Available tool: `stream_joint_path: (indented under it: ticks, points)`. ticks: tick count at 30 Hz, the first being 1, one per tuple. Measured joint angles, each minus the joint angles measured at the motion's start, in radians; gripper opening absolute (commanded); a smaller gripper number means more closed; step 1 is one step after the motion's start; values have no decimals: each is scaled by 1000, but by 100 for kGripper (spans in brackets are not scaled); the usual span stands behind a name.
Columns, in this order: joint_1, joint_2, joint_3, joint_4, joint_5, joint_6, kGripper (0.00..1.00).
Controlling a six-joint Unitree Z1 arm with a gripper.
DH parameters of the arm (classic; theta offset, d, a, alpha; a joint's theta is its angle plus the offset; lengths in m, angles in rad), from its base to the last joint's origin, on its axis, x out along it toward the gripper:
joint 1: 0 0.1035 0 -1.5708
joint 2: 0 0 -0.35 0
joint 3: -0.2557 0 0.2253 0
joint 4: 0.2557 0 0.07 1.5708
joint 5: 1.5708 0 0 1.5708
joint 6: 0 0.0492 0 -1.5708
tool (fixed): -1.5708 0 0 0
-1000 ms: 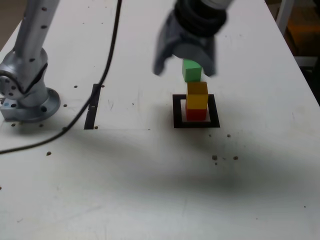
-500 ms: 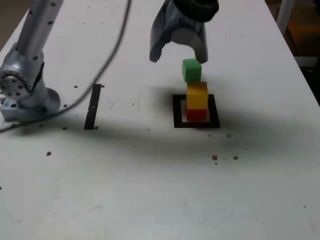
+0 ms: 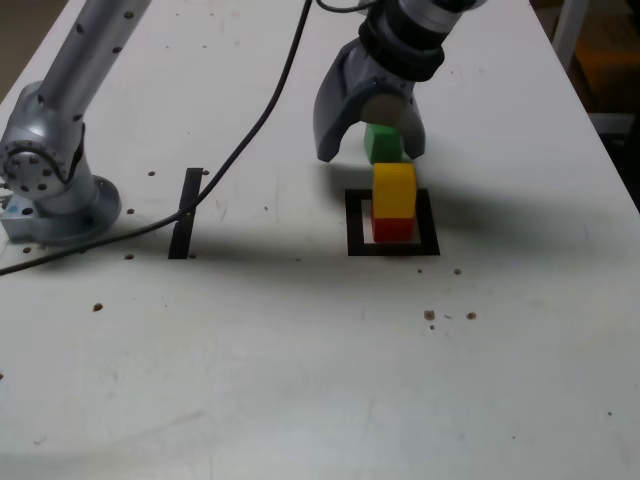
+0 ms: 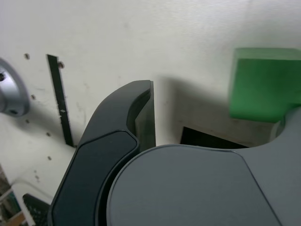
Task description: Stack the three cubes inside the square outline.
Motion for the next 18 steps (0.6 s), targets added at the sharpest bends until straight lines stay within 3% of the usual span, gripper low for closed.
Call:
stream_joint_path:
  ticks: [3, 14, 18]
  points:
    - [18, -13, 41, -76, -3, 18, 94]
    - [31, -14, 41, -120, 59, 36, 98]
    - [41, -14, 36, -146, 117, 56, 100]
